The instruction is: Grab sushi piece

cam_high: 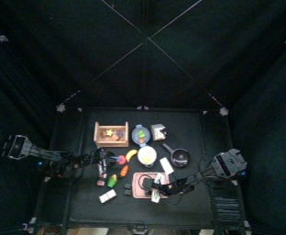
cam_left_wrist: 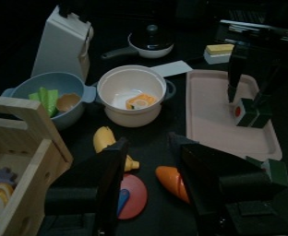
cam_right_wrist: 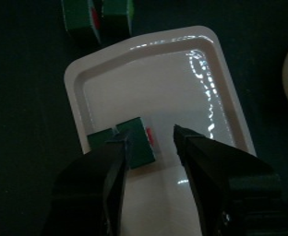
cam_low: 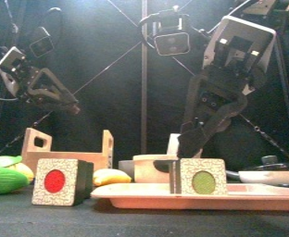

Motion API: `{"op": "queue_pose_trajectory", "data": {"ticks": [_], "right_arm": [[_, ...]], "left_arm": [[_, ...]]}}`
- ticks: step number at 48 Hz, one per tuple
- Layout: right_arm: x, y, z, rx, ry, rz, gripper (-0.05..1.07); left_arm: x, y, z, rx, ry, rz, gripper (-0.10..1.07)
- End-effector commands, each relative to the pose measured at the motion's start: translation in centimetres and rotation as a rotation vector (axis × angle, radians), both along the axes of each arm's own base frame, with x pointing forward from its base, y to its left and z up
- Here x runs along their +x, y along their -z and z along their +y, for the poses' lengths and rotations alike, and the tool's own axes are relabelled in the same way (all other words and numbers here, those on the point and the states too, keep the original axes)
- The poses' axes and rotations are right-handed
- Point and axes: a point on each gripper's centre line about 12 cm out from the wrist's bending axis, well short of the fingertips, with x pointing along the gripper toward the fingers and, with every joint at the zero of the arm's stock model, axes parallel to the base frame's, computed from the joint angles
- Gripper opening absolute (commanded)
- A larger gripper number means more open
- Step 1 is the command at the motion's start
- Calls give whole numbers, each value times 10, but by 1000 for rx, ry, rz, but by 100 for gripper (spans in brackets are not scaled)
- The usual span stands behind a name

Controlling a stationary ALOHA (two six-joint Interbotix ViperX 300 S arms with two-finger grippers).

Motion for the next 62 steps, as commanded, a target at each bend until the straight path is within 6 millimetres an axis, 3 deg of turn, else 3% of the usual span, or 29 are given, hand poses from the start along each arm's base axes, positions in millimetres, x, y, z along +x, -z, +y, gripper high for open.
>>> {"op": "queue_pose_trajectory", "data": {"ticks": [1, 12, 36, 62], "right_arm": [[1, -15, -10, -9, 33, -22, 78], [-1, -18, -22, -47, 81, -4, 78], [-2, -33, -15, 5, 63, -53, 78], [2, -20, -15, 90, 111, -25, 81]], "left_arm": [[3, -4, 0, 0, -2, -14, 80], [2, -3, 0, 1, -2, -11, 80], [2, -3, 0, 1, -2, -11, 80], [2, -3, 0, 1, -2, -10, 80]]}}
